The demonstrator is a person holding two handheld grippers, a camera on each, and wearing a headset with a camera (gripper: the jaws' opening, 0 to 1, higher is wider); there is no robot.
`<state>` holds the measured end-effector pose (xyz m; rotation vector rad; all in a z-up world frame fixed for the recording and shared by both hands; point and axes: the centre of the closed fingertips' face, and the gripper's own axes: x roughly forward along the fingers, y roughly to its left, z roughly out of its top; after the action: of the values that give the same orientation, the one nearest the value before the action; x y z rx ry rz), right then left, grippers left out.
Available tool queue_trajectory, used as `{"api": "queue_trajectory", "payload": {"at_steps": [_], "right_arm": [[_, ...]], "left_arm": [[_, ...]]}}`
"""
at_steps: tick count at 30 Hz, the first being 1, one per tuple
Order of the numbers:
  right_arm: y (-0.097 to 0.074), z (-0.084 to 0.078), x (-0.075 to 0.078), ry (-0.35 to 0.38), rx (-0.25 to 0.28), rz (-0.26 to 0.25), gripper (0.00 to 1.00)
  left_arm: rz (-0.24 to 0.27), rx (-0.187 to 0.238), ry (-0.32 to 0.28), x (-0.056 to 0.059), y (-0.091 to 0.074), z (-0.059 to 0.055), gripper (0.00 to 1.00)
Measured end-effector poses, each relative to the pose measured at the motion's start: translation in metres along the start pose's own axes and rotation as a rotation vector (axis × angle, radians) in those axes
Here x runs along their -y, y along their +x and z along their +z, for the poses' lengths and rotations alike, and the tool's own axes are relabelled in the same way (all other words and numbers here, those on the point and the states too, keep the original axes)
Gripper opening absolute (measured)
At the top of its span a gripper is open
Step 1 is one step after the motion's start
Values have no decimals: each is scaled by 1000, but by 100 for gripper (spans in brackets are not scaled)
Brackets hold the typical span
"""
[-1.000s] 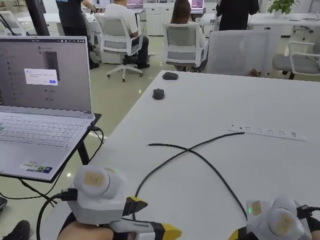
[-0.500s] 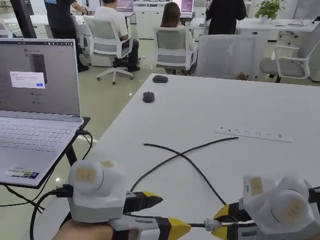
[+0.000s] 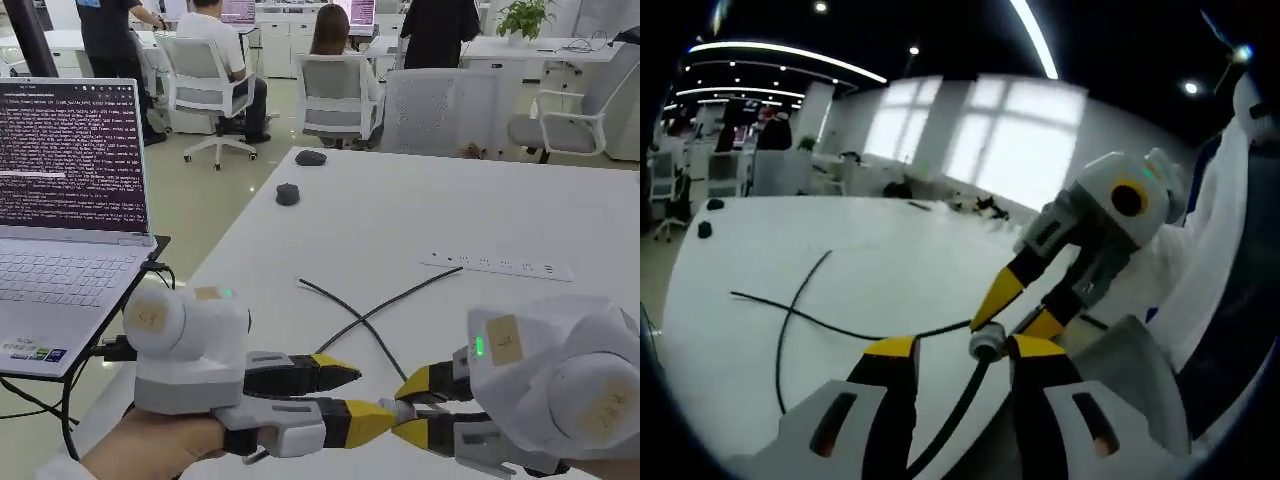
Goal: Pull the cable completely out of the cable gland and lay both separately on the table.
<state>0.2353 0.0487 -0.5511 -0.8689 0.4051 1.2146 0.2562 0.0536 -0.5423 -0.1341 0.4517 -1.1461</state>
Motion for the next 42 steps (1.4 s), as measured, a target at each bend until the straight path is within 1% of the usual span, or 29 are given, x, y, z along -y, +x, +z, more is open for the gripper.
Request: {"api": "queue_trajectory", "payload": {"at_steps": [1,4,6,7,9,10,11,13,14,15,17,19,21,22,23,26,28,29,30,32,34,35,36,37,38,39,40,41,42], "right_arm": [[-1,1,1,-15,-4,-4,11],[-6,7,1,-50,-16,-8,11],[-7,9,3,-93,-31,-29,11],[-8,9,3,-94,-34,-30,11],[-9,11,4,-101,-37,-35,11],[-9,12,5,-107,-36,-38,11],[-9,12,5,-108,-36,-39,11],[-12,13,6,-138,-43,-48,11],[-13,15,6,-144,-40,-46,11],[-14,16,6,-138,-37,-45,11],[-16,18,7,-137,-27,-51,11],[-18,23,10,-163,0,-71,12],[-20,30,14,-214,39,-89,12],[-21,31,14,-265,57,-71,12],[-21,29,13,-261,62,-60,12],[-24,22,20,-205,47,-60,16],[-28,23,26,-181,84,-73,22],[-31,23,27,-123,119,-63,22],[-34,24,27,-55,155,-37,23],[-40,27,29,42,225,-16,25],[-48,34,31,178,322,28,26],[-53,39,34,261,382,37,26],[-57,45,35,303,433,50,25],[-61,51,32,340,479,84,25],[-64,57,27,389,525,136,27],[-66,60,24,437,558,171,28],[-66,62,21,471,573,204,30],[-66,63,17,532,582,251,32],[-64,63,17,554,594,264,32]], "left_arm": [[-5,0,-2,1,0,0,33],[-51,-1,-36,9,0,2,29],[-50,11,-62,8,-1,6,28],[-54,14,-62,9,-1,6,28],[-89,22,-81,15,-3,8,24],[-107,26,-88,18,-3,9,20],[-114,28,-87,19,-3,10,17],[-105,54,-13,21,-4,15,17],[-111,60,8,23,-5,16,17],[-112,58,-14,23,-7,15,16],[-116,74,-41,22,-8,18,16],[-119,97,-59,21,-11,22,16],[-124,117,-58,21,-15,27,15],[-126,121,-56,22,-16,29,15],[-128,120,-53,23,-16,30,15],[-129,109,-34,23,-17,29,15],[-140,118,-34,24,-20,30,15],[-148,133,-27,25,-22,33,15],[-154,146,-24,25,-24,35,15],[-169,173,-18,28,-28,40,15],[-179,198,4,30,-31,44,15],[-191,213,14,33,-34,47,15],[-201,222,21,35,-36,49,15],[-209,232,30,37,-37,52,15],[-220,244,35,40,-39,54,15],[-227,250,33,41,-40,56,15],[-243,264,48,45,-41,58,15],[-250,270,61,47,-41,59,15],[-257,273,77,51,-42,59,15]]}}
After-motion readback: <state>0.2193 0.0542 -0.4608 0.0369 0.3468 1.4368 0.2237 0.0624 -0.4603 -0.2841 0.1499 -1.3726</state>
